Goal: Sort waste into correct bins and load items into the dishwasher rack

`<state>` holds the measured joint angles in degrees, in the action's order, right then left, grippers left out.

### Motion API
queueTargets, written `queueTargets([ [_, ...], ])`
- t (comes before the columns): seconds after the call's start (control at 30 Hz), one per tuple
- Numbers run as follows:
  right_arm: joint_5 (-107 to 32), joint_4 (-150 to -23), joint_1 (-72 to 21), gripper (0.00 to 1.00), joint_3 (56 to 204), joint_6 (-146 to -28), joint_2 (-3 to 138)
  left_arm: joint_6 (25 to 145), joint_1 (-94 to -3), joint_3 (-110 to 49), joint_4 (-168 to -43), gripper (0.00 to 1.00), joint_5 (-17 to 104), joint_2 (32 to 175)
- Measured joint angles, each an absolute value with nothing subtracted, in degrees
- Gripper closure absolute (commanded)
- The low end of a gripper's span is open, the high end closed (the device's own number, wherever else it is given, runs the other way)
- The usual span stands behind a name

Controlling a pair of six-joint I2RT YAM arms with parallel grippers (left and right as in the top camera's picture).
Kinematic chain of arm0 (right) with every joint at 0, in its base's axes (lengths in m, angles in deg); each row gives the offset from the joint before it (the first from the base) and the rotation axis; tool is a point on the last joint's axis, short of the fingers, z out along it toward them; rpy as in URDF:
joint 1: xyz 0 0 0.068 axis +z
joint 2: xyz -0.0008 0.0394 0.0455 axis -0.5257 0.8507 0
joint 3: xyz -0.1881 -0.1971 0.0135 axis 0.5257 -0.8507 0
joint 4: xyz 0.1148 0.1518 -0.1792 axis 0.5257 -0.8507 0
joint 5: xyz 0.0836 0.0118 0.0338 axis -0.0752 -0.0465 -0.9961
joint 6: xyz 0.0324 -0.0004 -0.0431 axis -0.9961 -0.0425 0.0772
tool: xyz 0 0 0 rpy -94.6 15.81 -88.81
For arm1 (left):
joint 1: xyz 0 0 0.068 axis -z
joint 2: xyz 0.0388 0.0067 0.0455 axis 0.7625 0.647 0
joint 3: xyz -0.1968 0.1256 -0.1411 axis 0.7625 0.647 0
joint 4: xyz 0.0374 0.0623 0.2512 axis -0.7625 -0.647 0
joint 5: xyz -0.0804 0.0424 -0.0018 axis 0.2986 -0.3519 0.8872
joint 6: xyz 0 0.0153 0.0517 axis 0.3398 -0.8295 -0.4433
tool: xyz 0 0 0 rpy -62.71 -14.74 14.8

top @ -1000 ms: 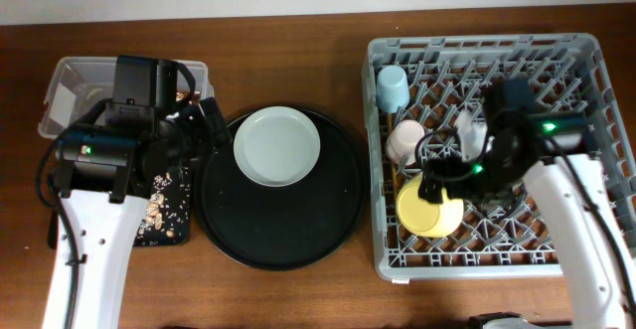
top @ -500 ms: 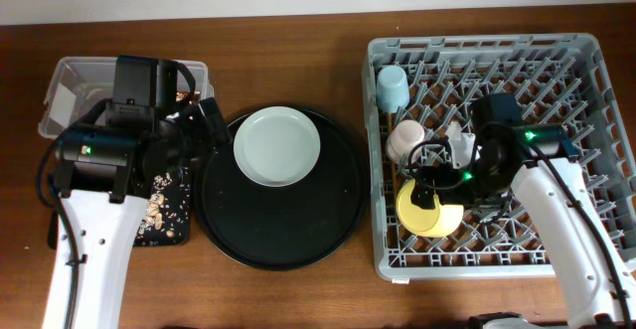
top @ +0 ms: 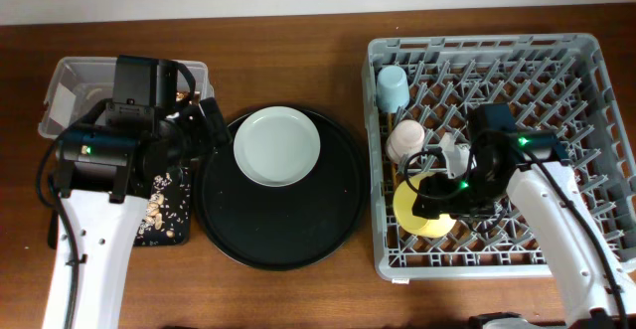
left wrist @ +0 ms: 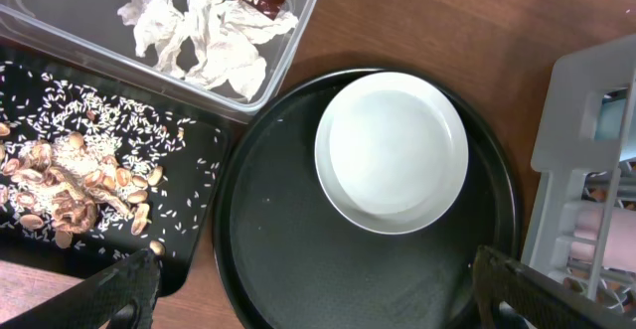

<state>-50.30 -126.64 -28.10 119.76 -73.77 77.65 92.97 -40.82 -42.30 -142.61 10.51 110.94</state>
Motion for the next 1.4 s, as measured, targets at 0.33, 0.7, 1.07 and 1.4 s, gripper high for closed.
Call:
queueTargets([
  [0.33, -58.3, -132.6, -28.1, 0.45, 130.5, -69.9, 77.6, 93.0, -40.8, -42.3, -142.6, 0.01, 10.5, 110.9],
  [0.7, -60.0, -135.1, -28.1, 0.38, 130.6, -68.2, 77.6, 93.0, -40.8, -42.3, -142.6, 0.01, 10.5, 110.9],
  [1.07, -66.8, -131.2, -28.0, 0.71, 123.4, -61.6, 77.5, 93.0, -40.8, -42.3, -142.6, 0.01, 10.5, 110.9],
  [1.4, -74.6, -131.3, -28.2, 0.92, 123.4, -54.1, 77.5, 93.0, -40.8, -42.3, -142.6, 0.01, 10.5, 110.9],
])
